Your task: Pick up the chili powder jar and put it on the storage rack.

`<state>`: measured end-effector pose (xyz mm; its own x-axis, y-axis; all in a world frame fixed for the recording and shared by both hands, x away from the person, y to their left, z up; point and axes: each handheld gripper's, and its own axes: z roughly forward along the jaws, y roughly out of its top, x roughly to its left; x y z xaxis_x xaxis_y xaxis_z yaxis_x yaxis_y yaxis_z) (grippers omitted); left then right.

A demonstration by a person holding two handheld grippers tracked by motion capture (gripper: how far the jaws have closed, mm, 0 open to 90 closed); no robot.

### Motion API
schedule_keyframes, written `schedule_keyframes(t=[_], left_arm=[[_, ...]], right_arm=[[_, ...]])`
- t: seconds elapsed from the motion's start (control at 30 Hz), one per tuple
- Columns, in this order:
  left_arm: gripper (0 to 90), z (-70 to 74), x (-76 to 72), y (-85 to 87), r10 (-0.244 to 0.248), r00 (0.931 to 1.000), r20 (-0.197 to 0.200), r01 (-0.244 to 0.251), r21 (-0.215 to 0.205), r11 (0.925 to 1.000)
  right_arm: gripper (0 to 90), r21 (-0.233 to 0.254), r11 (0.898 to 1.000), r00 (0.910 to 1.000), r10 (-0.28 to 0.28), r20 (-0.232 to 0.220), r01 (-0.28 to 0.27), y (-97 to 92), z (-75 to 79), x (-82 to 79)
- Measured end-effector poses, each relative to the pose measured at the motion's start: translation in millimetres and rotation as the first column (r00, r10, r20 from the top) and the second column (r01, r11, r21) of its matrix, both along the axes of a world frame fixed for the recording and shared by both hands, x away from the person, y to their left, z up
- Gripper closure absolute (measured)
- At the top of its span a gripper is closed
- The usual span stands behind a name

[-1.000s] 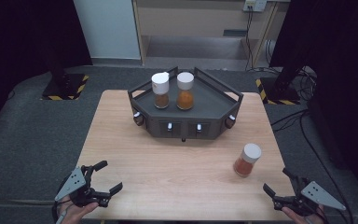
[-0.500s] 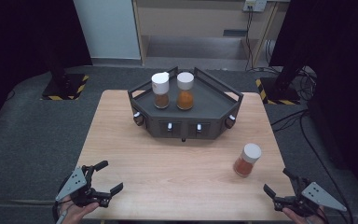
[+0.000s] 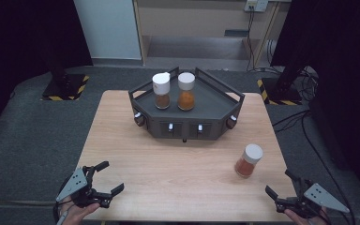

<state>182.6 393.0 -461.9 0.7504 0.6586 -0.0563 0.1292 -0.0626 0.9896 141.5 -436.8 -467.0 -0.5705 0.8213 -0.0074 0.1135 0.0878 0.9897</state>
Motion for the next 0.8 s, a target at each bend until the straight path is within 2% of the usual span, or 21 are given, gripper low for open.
schedule_keyframes(t=[0.43, 0.8], left_arm=[[0.0, -0.4, -1.2, 0.3, 0.005, 1.0, 0.002, -0.005, -0.005, 1.0], [0.0, -0.6, -0.1, 0.3, 0.005, 1.0, -0.001, -0.005, -0.004, 1.0]], right_arm=[[1.7, 0.027, 1.0, 1.0, -0.006, -0.001, 0.006, -8.4, 19.4, -3.2], [1.6, 0.036, 0.999, 0.9996, 0.023, -0.014, -0.022, -15.1, 42.6, 0.5]])
